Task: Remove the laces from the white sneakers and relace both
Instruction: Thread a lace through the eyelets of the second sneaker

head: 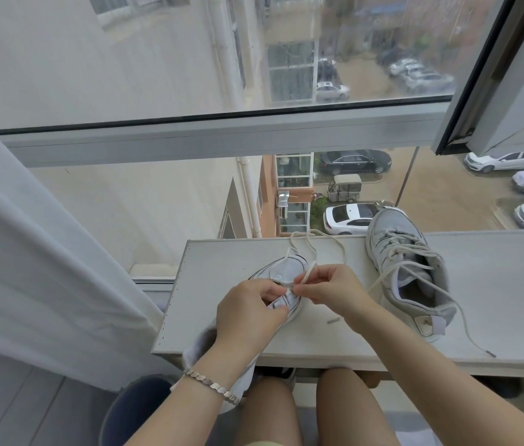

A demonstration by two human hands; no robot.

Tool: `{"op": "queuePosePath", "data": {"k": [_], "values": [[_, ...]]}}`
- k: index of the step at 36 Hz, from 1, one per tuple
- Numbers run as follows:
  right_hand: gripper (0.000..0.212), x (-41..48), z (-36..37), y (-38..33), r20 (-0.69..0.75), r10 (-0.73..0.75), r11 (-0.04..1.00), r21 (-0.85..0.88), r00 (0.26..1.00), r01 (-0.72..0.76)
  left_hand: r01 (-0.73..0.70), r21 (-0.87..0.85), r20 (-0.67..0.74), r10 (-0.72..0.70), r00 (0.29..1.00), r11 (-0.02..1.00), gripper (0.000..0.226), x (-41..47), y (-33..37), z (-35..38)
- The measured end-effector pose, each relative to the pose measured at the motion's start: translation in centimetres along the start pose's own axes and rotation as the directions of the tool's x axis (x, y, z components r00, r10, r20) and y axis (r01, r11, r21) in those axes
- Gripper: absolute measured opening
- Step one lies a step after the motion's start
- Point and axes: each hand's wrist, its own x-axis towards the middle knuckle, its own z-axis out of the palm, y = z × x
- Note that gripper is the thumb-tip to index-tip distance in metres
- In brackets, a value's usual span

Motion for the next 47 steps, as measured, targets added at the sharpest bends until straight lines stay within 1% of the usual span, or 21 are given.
{"op": "queuePosePath", "data": {"k": [3, 7, 12, 14, 17, 19, 25, 27, 29, 32, 37, 40, 42, 44, 47], "values": [[0.024, 0.1, -0.3, 0.1, 0.045, -0.043, 0.999, -0.009, 0.998, 0.044, 0.015, -0.025, 0.004, -0.014, 1.000, 1.000, 0.018, -0.1, 0.1, 0.0], [0.029, 0.5, -0.8, -0.4, 0.193, -0.134, 0.985, -0.078, 0.972, 0.151, 0.013, -0.034, 0.034, -0.012, 0.999, 0.999, 0.020, -0.2, 0.3, -0.1], [0.031, 1.1, -1.5, -0.9, 0.340, -0.127, 0.967, -0.167, 0.932, 0.193, 0.006, -0.054, 0.043, -0.004, 0.999, 0.999, 0.026, -0.3, 0.4, -0.1], [0.030, 1.3, -1.6, -1.0, 0.365, -0.118, 0.959, -0.199, 0.923, 0.202, 0.014, -0.062, 0.036, -0.012, 0.999, 0.998, 0.022, -0.4, 0.4, -0.1], [0.027, 1.5, -1.6, -1.2, 0.364, -0.114, 0.958, -0.208, 0.924, 0.200, 0.023, -0.068, 0.029, -0.021, 0.999, 0.997, 0.016, -0.4, 0.3, -0.1], [0.024, 1.4, -1.5, -1.1, 0.328, -0.113, 0.969, -0.174, 0.938, 0.177, 0.027, -0.066, 0.033, -0.025, 0.999, 0.997, 0.016, -0.4, 0.3, -0.2], [0.021, 0.4, -0.6, 0.0, 0.082, -0.120, 0.990, -0.065, 0.989, 0.126, 0.048, -0.071, 0.043, -0.045, 0.998, 0.996, 0.016, -0.4, 0.3, -0.1], [0.022, 0.0, -0.1, 0.6, -0.012, -0.132, 0.991, -0.039, 0.991, 0.131, 0.050, -0.076, 0.044, -0.047, 0.998, 0.996, 0.017, -0.3, 0.3, -0.1], [0.021, -0.4, 0.4, 1.0, -0.062, -0.148, 0.989, -0.006, 0.987, 0.148, 0.049, -0.085, 0.043, -0.045, 0.998, 0.995, 0.019, -0.3, 0.2, -0.1], [0.023, -1.0, 0.8, 1.4, -0.101, -0.195, 0.981, -0.029, 0.976, 0.193, 0.041, -0.088, 0.040, -0.038, 0.998, 0.995, 0.019, -0.3, 0.2, 0.0], [0.030, -1.8, 1.0, 2.0, -0.116, -0.293, 0.955, -0.072, 0.949, 0.286, 0.027, -0.073, 0.045, -0.023, 0.999, 0.997, 0.024, -0.2, 0.0, 0.0], [0.031, -2.1, 1.4, 2.3, -0.128, -0.412, 0.903, -0.190, 0.902, 0.386, 0.035, -0.079, 0.043, -0.032, 0.999, 0.996, 0.022, -0.1, 0.0, 0.0], [0.022, -2.2, 1.9, 2.6, -0.156, -0.485, 0.858, -0.273, 0.861, 0.434, 0.029, -0.076, 0.041, -0.026, 0.999, 0.997, 0.020, 0.0, 0.0, 0.0], [0.016, -2.2, 2.1, 3.0, -0.197, -0.496, 0.854, -0.290, 0.846, 0.433, 0.016, -0.072, 0.039, -0.014, 0.999, 0.997, 0.018, 0.0, 0.0, 0.0], [0.025, -2.3, 1.8, 3.4, -0.219, -0.434, 0.889, -0.259, 0.874, 0.377, -0.003, -0.090, 0.031, 0.006, 0.999, 0.996, 0.019, 0.0, -0.1, 0.0]]}}
